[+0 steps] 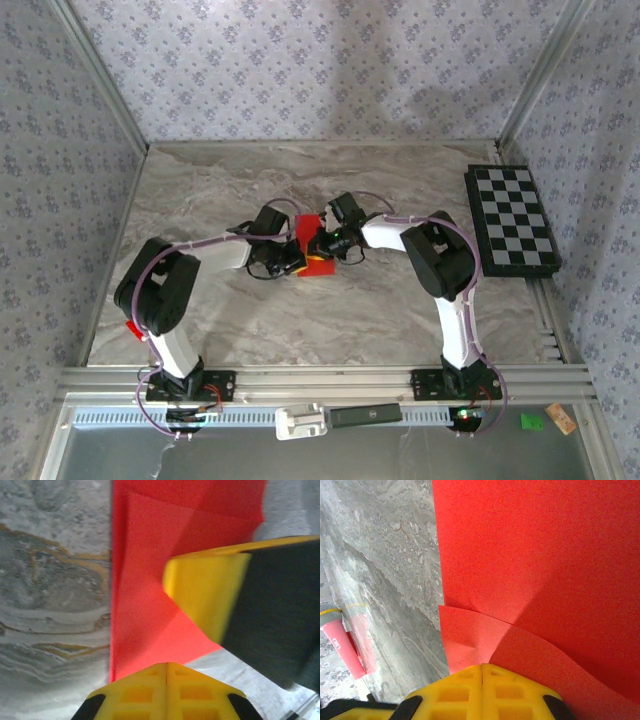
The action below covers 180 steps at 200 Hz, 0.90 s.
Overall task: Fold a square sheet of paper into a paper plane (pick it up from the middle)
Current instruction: Fold the triangle a second time at the center of the table.
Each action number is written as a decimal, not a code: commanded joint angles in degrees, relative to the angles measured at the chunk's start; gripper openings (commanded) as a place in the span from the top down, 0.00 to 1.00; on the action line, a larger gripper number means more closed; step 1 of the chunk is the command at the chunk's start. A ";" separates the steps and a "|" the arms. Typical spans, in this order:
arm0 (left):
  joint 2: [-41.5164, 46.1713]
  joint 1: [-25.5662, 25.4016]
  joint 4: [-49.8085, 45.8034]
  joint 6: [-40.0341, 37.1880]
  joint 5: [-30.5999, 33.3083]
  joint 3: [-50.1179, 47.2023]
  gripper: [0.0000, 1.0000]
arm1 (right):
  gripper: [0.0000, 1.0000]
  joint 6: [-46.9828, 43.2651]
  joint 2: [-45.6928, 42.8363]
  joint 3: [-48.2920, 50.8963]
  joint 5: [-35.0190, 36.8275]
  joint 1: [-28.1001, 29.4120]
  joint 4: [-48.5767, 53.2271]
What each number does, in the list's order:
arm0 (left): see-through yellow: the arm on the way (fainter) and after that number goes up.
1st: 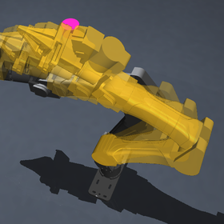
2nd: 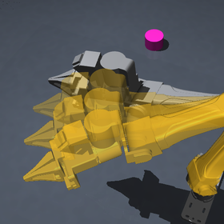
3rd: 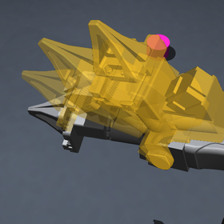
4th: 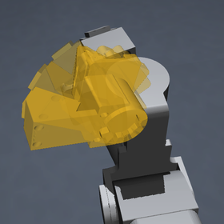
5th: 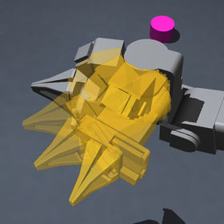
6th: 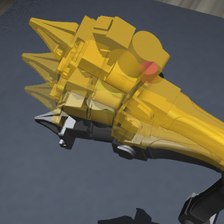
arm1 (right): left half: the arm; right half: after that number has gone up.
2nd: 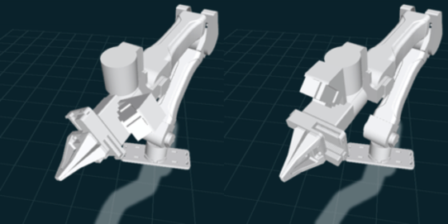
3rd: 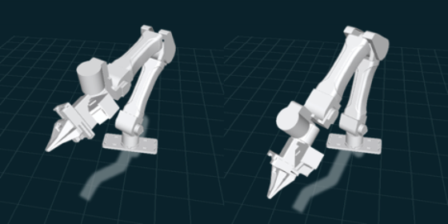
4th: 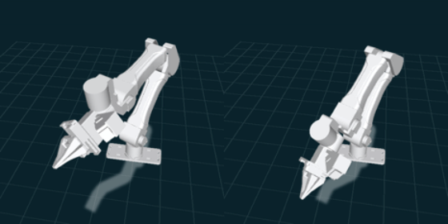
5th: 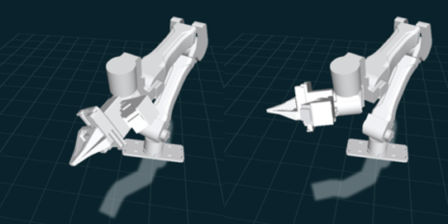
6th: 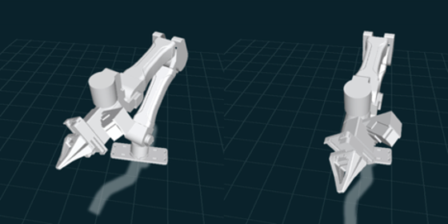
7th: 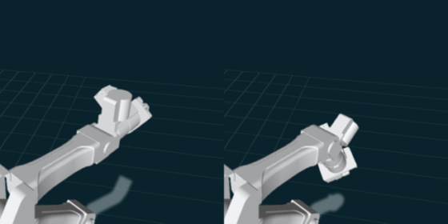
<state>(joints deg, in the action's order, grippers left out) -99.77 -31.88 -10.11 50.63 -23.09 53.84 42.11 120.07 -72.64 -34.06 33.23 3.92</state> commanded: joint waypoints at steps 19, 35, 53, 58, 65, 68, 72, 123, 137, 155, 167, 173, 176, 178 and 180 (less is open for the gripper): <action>-3.13 1.03 2.39 1.31 -1.34 0.99 1.00 | 1.00 0.88 2.71 1.11 3.84 -0.59 2.47; -4.32 1.16 3.25 1.32 -2.39 1.24 1.00 | 1.00 0.77 2.71 1.10 3.59 -0.60 2.53; -4.86 1.30 3.37 1.13 -2.31 1.21 1.00 | 1.00 0.50 2.58 0.93 3.43 -0.54 2.52; -4.75 1.36 3.59 1.14 -2.31 0.98 1.00 | 1.00 0.41 2.62 0.92 3.39 -0.55 2.54; -4.53 1.47 3.57 1.07 -2.26 0.80 1.00 | 1.00 0.28 2.58 0.84 3.48 -0.56 2.66; -4.44 1.54 3.46 0.97 -2.10 0.82 1.00 | 1.00 0.30 2.54 0.84 3.57 -0.56 2.70; -4.35 1.56 3.04 0.75 -1.91 0.67 1.00 | 1.00 0.34 2.47 0.83 3.59 -0.62 2.75; -5.26 1.78 -1.97 -1.04 0.10 0.25 1.00 | 1.00 -1.72 0.22 0.64 3.57 -0.47 2.71; -5.77 1.73 -2.87 -1.06 0.24 0.08 1.00 | 1.00 -2.99 -1.02 0.03 4.15 -0.18 3.75; -6.14 1.81 -2.98 -0.71 0.15 -0.14 1.00 | 1.00 -5.08 -1.67 -1.07 5.88 0.78 7.17; -6.23 1.73 -3.15 -0.79 0.28 -0.14 1.00 | 1.00 -5.62 -1.99 -1.14 6.91 1.50 8.40; -6.23 1.78 -3.14 -0.73 0.37 -0.14 1.00 | 1.00 -5.63 -2.12 -0.88 7.29 1.78 8.58; -6.23 1.75 -3.16 -0.78 0.41 -0.14 1.00 | 1.00 -5.63 -2.19 -0.70 7.38 1.83 8.64; -6.23 1.74 -3.14 -0.79 0.46 -0.14 1.00 | 1.00 -5.63 -2.20 -0.67 7.35 1.90 8.64; -6.23 1.75 -3.09 -0.73 0.49 -0.19 1.00 | 1.00 -5.61 -2.21 -0.57 7.39 1.92 8.64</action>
<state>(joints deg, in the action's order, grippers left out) -103.42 -30.37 -7.88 50.81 -24.82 53.98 39.07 119.11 -73.30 -30.59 34.09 6.24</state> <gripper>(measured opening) 0.046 0.050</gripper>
